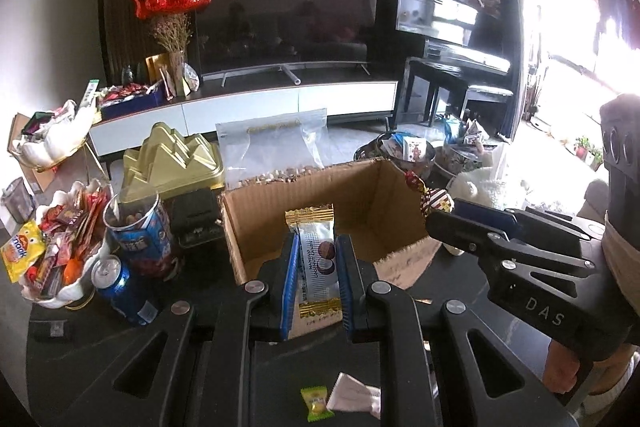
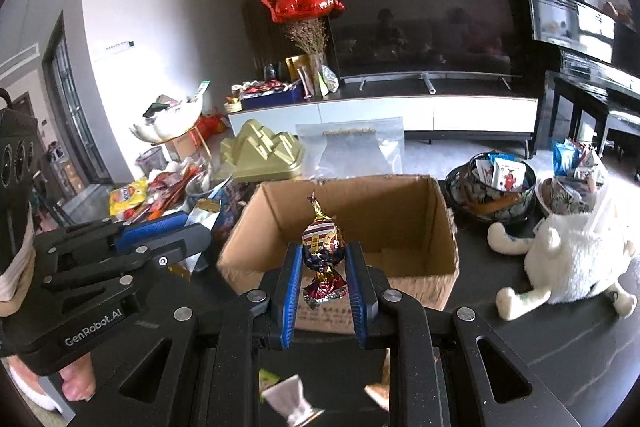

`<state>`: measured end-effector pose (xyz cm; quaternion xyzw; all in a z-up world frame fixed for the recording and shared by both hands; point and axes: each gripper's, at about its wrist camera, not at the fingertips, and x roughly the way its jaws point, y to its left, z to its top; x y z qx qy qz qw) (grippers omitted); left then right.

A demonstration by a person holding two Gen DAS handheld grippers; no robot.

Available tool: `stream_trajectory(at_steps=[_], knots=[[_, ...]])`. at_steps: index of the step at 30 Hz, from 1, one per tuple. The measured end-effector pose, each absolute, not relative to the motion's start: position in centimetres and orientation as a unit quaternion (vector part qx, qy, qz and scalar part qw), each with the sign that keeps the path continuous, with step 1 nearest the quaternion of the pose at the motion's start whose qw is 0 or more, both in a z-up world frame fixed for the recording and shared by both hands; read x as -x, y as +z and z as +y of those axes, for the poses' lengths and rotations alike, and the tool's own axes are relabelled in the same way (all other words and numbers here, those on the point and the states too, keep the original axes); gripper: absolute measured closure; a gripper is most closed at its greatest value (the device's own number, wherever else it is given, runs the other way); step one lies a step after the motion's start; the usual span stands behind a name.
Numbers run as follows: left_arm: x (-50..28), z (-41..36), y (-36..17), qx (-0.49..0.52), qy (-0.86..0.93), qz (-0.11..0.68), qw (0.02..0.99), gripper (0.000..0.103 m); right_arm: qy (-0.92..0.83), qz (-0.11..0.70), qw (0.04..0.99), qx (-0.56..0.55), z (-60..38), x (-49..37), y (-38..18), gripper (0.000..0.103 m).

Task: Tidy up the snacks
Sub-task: 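Lift the white-gold packet and wrapped candy and carry both over the box, then open both tools over the box, dropping the packet and candy, then move both tools back down toward the snacks on the table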

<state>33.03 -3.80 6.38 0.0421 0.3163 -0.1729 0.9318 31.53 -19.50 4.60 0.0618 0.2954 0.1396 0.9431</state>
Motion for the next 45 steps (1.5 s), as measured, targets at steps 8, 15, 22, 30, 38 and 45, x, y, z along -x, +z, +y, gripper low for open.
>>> stream_trajectory(at_steps=[8, 15, 22, 30, 38, 45], knots=[[-36.2, -4.4, 5.5, -0.044, -0.172, 0.324, 0.929, 0.084, 0.140, 0.299, 0.942, -0.060, -19.8, -34.4, 4.0, 0.080], [-38.6, -4.7, 5.3, -0.051, -0.155, 0.330, 0.930, 0.066, 0.115, 0.297, 0.946, -0.055, -20.3, -36.4, 3.7, 0.078], [-36.7, -4.1, 5.3, -0.065, -0.134, 0.311, 0.939, 0.054, 0.101, 0.295, 0.949, -0.044, -20.3, -35.3, 3.3, 0.060], [-32.7, -3.1, 4.3, -0.064, -0.142, 0.322, 0.934, 0.053, 0.133, 0.301, 0.944, -0.029, -19.0, -31.9, 2.6, 0.060], [-29.0, -2.0, 3.4, -0.061, -0.132, 0.326, 0.934, 0.052, 0.162, 0.327, 0.931, -0.023, -17.4, -29.1, 1.0, 0.059], [-26.6, -1.1, 2.1, -0.060, -0.130, 0.338, 0.930, 0.052, 0.185, 0.354, 0.916, -0.032, -16.4, -27.5, -0.9, 0.059]])
